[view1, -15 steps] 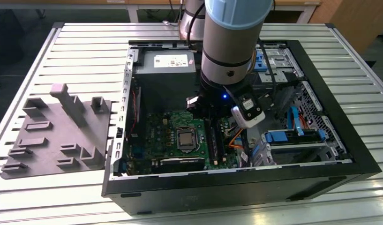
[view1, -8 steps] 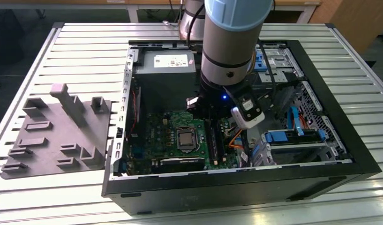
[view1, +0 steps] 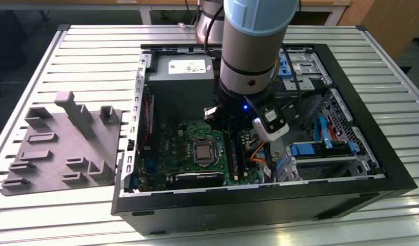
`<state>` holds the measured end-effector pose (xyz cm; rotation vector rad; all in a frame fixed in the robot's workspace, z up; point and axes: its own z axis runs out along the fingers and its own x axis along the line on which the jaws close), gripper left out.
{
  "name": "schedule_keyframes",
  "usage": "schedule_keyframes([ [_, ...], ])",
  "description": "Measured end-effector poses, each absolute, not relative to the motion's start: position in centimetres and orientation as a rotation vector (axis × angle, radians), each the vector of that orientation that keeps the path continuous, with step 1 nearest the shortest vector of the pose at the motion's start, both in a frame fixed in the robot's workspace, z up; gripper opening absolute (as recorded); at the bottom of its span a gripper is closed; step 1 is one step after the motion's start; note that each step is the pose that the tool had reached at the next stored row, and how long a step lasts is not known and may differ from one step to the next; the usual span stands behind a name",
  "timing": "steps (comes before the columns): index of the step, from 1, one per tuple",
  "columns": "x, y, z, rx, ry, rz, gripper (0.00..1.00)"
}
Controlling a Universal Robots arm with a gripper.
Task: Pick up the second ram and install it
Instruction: 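Insert the second ram into the second slot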
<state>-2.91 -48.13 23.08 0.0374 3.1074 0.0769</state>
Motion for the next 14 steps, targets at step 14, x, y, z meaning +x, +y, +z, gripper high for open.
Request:
schedule_keyframes([
  [14, -2.91, -48.13, 22.82, 0.037, 3.107, 0.077, 0.12],
])
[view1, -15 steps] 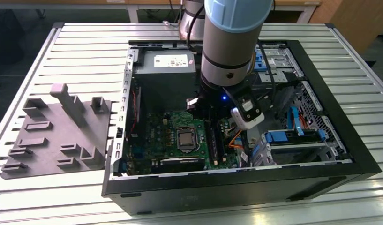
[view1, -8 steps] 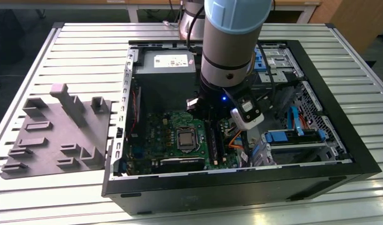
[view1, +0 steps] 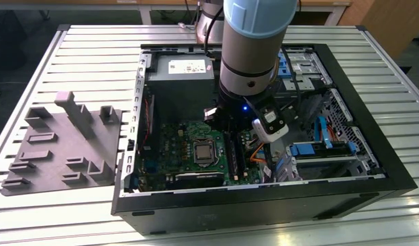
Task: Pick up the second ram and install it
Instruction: 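Insert the second ram into the second slot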
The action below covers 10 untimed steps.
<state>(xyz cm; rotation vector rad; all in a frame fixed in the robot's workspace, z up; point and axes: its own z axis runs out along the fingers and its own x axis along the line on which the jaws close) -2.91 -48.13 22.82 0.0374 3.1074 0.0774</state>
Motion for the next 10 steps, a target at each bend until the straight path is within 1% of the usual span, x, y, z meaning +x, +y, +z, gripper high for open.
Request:
schedule_keyframes([
  [10, -2.91, -48.14, 22.69, 0.037, 3.108, 0.077, 0.12],
])
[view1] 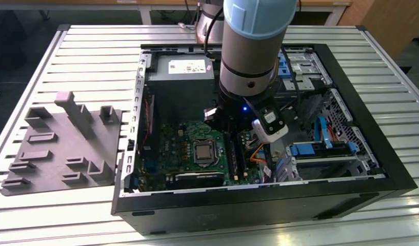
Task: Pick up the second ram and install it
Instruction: 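Insert the second ram into the second slot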
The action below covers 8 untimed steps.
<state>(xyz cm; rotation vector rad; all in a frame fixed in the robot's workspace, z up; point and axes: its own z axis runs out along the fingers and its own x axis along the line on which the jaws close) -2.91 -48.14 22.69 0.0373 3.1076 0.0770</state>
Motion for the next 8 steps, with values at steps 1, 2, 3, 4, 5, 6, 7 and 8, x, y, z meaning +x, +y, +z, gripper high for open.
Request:
schedule_keyframes([
  [1, -2.91, -48.14, 22.69, 0.037, 3.108, 0.077, 0.12],
  [2, -2.91, -48.14, 22.68, 0.037, 3.108, 0.077, 0.12],
  [3, -2.91, -48.13, 22.66, 0.037, 3.107, 0.078, 0.12],
  [4, -2.91, -48.13, 22.66, 0.037, 3.107, 0.078, 0.12],
  [5, -2.91, -48.13, 22.66, 0.037, 3.107, 0.078, 0.12],
  [6, -2.91, -48.13, 22.66, 0.037, 3.107, 0.077, 0.12],
  [7, -2.91, -48.13, 22.66, 0.037, 3.107, 0.077, 0.12],
  [8, -2.91, -48.13, 22.65, 0.037, 3.107, 0.077, 0.12],
])
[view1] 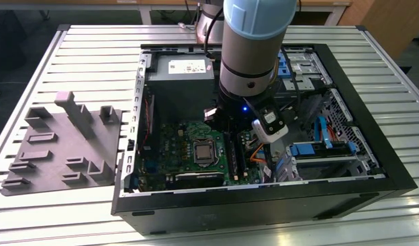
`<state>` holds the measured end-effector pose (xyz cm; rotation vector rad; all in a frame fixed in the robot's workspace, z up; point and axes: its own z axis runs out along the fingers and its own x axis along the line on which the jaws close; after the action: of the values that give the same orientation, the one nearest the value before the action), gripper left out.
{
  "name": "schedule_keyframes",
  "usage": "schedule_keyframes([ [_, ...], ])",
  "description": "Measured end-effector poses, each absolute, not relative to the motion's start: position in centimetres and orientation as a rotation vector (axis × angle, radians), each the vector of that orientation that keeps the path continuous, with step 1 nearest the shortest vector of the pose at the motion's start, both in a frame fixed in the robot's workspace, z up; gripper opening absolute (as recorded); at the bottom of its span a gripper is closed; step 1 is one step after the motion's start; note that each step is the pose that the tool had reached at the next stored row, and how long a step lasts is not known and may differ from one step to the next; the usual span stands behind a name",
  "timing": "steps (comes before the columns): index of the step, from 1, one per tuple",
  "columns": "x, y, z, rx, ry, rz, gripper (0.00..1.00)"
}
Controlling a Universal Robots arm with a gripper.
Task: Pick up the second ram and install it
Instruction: 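Insert the second ram into the second slot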
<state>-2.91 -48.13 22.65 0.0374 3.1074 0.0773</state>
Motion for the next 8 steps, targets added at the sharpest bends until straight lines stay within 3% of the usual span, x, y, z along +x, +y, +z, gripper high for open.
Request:
schedule_keyframes([
  [8, -2.91, -48.13, 22.57, 0.037, 3.107, 0.077, 0.12],
])
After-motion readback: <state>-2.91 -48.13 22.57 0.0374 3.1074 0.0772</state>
